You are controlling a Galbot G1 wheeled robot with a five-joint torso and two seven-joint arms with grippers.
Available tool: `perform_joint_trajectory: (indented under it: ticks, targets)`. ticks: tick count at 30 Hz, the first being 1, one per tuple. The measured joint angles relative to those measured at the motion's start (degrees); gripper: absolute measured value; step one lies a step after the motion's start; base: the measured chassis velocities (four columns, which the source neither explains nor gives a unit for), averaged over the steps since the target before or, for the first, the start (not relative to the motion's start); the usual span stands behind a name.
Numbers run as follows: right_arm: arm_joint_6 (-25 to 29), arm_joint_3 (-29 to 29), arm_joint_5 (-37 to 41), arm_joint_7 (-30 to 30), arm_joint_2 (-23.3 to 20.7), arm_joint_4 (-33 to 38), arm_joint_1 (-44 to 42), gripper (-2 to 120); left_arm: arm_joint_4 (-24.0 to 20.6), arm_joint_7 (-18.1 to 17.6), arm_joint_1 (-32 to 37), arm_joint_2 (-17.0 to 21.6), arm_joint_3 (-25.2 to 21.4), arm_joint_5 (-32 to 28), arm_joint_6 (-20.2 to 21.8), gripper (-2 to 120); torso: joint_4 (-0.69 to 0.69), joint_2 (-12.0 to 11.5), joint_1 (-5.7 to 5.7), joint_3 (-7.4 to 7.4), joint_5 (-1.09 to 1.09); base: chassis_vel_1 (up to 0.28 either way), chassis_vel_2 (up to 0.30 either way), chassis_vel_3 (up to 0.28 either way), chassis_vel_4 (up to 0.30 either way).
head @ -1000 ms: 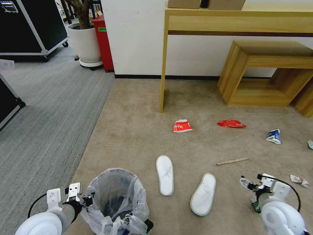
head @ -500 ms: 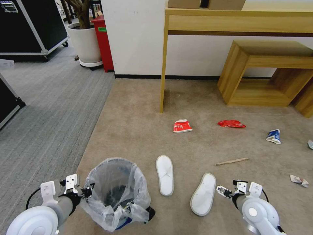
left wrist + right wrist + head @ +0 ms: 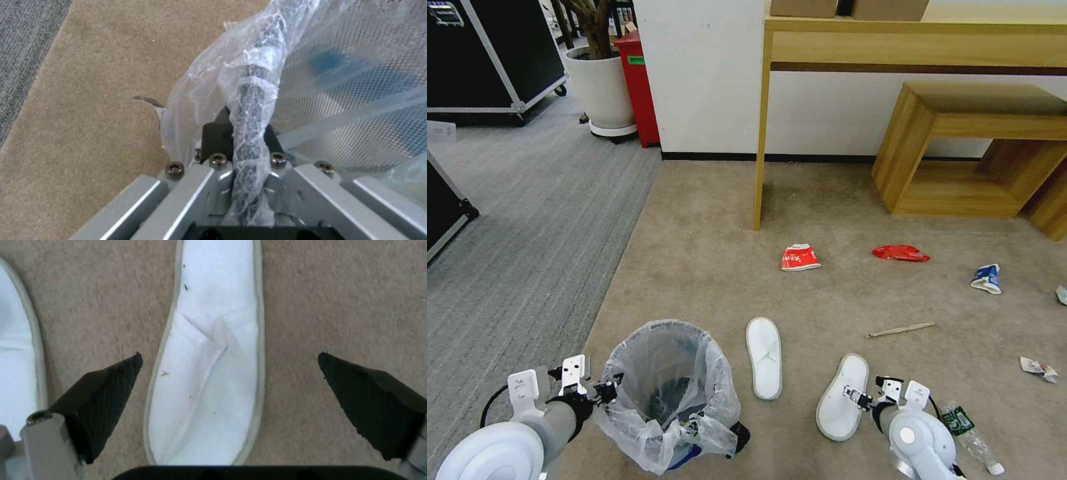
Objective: Pick up the trash bin and place the garbage on the floor into it.
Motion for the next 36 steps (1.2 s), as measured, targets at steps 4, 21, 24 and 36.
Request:
perform_joint_trajectory:
  ticks: [4,21,24,36]
  targets:
    - [0.84,0.04,-0.37,-0.18,0.38,-0.37,0.36,100,0.16,0.31,-0.01,-0.03,0.01,0.19,0.0,0,0.0,0.0,0.0,0.0,0.0,0.0,0.0,0.0,0.0]
    - [2.1,-2.18,-3.25,-0.85,3.64,-6.15,2.63,100,1.07,0.86,-0.04,-0.01,1.19,1.09,0.02,0,0.0,0.0,0.0,0.0,0.0,0.0,0.0,0.0,0.0]
    - [2.23,-2.63,-3.4,-0.86,3.92,-6.22,2.68,100,1.12,0.84,-0.5,0.07,1.53,0.99,-0.02,0,0.0,0.0,0.0,0.0,0.0,0.0,0.0,0.0,0.0]
    - [2.82,-3.67,-4.62,-1.72,4.78,-7.63,3.46,100,1.68,0.76,-1.04,0.57,2.51,1.0,-0.03,0,0.0,0.0,0.0,0.0,0.0,0.0,0.0,0.0,0.0]
